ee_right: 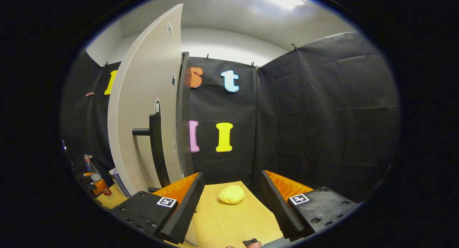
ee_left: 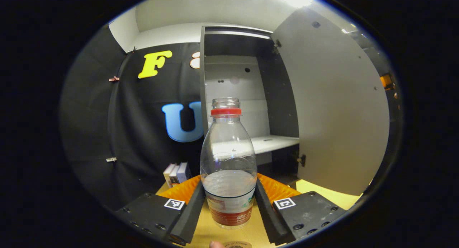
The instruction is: Open the cabinet door with the right hand, grasp the bottle in the cabinet with the left hand and place it on the coaster, then close the cabinet door with the right hand.
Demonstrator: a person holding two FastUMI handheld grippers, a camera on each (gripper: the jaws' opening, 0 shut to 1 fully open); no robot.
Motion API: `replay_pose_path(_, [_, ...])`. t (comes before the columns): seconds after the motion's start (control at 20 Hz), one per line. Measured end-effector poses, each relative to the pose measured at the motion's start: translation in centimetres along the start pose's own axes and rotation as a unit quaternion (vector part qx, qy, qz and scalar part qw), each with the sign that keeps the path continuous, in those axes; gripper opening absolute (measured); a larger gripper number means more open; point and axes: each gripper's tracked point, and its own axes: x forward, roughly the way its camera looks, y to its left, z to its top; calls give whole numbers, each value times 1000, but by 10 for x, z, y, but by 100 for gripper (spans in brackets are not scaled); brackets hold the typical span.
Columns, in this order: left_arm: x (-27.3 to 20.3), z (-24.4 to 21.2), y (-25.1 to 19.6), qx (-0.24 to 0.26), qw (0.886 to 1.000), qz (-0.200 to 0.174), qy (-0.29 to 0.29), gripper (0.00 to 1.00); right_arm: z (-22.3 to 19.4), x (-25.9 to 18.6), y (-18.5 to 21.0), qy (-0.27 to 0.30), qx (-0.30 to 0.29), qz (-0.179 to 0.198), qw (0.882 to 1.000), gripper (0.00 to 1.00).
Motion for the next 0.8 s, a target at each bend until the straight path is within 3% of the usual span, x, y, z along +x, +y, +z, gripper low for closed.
replay_pose_path(0.25, [-21,-58,-9,-20,999,-24,-6,76,1,1,-1,-2,4,-14,1000,98])
replay_pose_path(0.8, [-33,-177,-10,-53,996,-49,46,78,0,8,-3,2,6,-45,999,98])
